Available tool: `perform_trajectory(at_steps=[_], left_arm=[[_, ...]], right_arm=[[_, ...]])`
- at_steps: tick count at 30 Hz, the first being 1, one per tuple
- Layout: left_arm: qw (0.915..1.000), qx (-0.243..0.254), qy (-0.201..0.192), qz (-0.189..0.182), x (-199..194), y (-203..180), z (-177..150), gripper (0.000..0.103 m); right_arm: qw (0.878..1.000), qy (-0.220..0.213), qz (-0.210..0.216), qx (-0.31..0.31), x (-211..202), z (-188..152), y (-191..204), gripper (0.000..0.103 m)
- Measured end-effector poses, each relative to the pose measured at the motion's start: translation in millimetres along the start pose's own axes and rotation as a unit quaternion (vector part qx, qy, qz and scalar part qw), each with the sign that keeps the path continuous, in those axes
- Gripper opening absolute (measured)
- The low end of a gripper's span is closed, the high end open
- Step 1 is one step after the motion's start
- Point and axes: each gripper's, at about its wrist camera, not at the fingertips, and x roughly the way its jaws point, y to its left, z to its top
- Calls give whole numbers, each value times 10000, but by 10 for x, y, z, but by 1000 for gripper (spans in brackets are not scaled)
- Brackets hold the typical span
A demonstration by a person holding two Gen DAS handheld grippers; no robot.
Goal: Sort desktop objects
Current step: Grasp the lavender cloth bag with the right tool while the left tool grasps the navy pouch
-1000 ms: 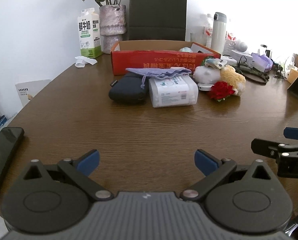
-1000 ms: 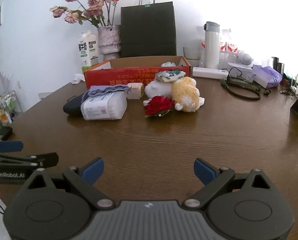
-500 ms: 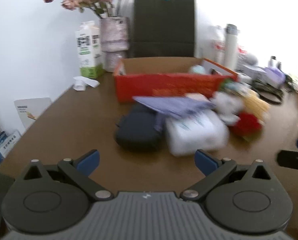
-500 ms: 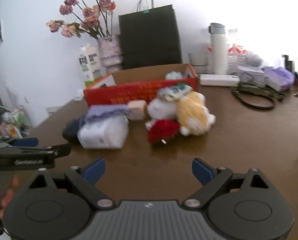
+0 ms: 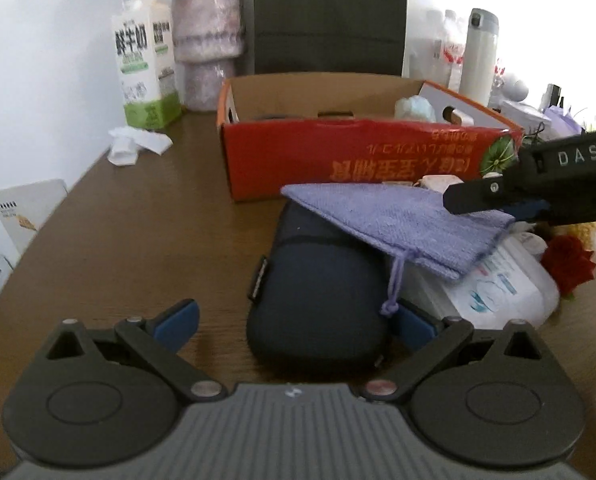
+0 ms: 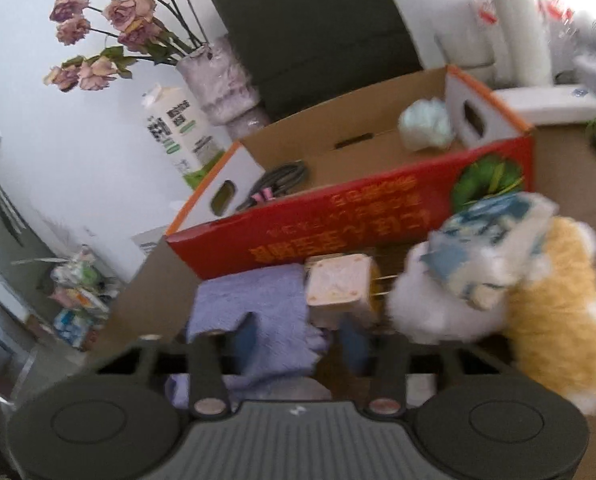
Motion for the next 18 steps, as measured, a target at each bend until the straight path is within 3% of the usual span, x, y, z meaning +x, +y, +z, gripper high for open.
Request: perform_trajectory(at_steps=[4,6,7,13,18], left_arm=[[9998,-66,-22,-205,169,9,116,101],[9993,-261,-2,-252,221,36,143,90],[9992,-278,-75,-292,193,40,143,68],[9993,-312,-179,61,-136,9,-65,64],[9978,-631,-159,144,-508,50,-331,63]], right_arm=[[10000,-56,59,15,42,-41,33,6],[9996,-238,142,-26,-44,-46,68,5],[9993,-346,157,-48,-115,-43,81,4],[9947,-963,272,-236,-698,-71,169,3],[9909,-1190,-65,-623,-1108,-266,289,3]])
